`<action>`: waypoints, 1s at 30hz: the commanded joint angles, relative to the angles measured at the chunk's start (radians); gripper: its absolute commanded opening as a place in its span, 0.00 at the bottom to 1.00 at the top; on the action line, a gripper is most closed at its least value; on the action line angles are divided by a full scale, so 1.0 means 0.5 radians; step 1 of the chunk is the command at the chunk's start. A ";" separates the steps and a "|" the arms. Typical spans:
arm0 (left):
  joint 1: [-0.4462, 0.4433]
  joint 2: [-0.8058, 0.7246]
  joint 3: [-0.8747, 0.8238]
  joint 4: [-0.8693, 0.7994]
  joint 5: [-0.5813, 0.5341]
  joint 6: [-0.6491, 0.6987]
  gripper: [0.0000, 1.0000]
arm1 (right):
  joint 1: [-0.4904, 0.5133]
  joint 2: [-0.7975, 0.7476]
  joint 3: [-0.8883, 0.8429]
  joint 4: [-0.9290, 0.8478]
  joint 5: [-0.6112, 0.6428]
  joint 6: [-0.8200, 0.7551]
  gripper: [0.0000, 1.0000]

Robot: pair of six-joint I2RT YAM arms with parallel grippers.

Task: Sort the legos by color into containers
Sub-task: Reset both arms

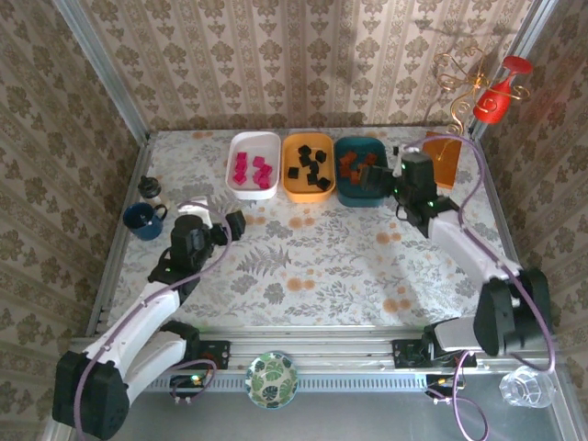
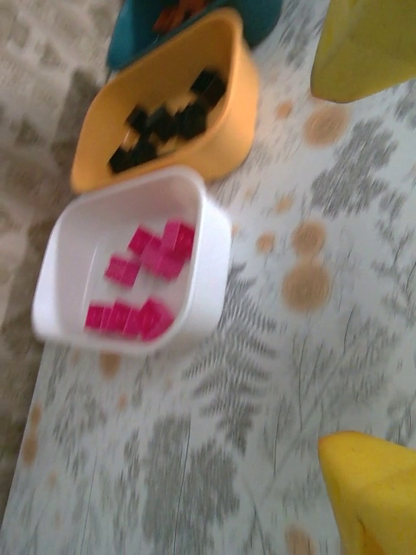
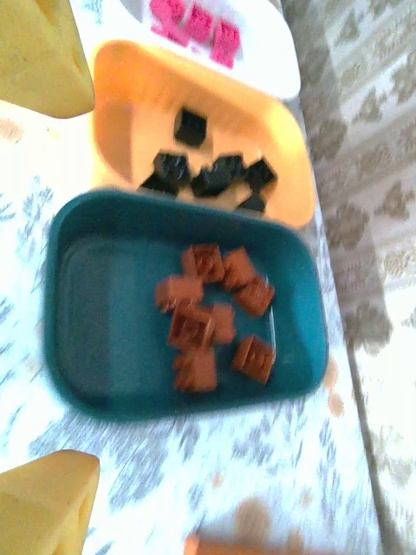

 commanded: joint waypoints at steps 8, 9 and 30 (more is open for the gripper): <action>0.386 0.227 0.113 0.255 -0.260 0.420 1.00 | -0.046 -0.318 -0.544 0.234 0.882 -0.236 1.00; 0.392 0.264 0.114 0.267 -0.291 0.462 1.00 | -0.047 -0.309 -0.577 0.276 0.901 -0.276 1.00; 0.486 1.099 -0.051 1.236 -0.152 1.024 1.00 | -0.130 0.092 -0.984 1.412 0.593 -0.545 1.00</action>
